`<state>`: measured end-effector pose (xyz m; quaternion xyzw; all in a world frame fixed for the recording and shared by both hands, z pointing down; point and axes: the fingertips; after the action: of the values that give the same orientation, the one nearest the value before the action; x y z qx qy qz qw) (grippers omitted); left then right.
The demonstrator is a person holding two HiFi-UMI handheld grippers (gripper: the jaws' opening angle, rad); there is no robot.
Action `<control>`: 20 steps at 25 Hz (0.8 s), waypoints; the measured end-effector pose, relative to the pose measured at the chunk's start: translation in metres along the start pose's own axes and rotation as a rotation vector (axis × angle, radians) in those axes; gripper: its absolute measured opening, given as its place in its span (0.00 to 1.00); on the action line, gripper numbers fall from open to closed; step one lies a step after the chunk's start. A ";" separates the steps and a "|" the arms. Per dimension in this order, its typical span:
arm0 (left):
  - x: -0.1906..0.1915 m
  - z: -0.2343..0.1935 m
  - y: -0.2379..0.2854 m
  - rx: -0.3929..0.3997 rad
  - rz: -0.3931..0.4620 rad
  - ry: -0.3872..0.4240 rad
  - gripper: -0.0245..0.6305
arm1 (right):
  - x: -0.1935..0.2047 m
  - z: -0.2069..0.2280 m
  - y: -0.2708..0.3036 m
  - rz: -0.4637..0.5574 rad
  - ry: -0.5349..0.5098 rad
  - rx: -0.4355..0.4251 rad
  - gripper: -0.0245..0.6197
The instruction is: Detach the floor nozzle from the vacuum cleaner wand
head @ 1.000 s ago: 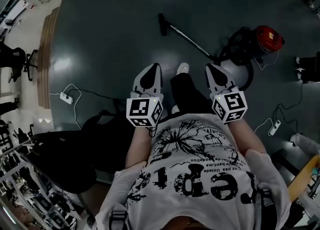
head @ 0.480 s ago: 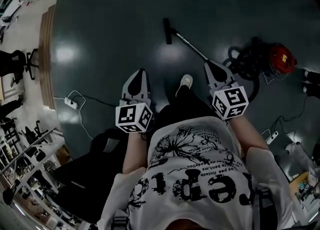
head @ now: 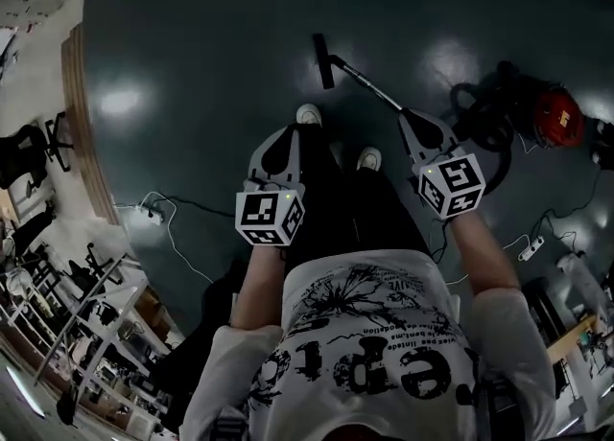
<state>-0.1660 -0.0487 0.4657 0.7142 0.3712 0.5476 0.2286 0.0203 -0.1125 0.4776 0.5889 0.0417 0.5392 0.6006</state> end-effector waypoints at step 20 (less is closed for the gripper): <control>0.188 -0.192 0.462 0.171 -0.215 0.257 0.04 | 0.208 0.182 0.462 -0.160 -0.230 0.050 0.05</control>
<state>-0.1959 -0.2036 0.9759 0.6114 0.5169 0.5731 0.1749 -0.0452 -0.2151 1.0021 0.6563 0.0328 0.4172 0.6277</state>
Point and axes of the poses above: the fingertips, and each gripper's own axes: y forward along the fingers, z to its right, x out of its underside, and after that the axes turned 15 degrees about -z, right-handed
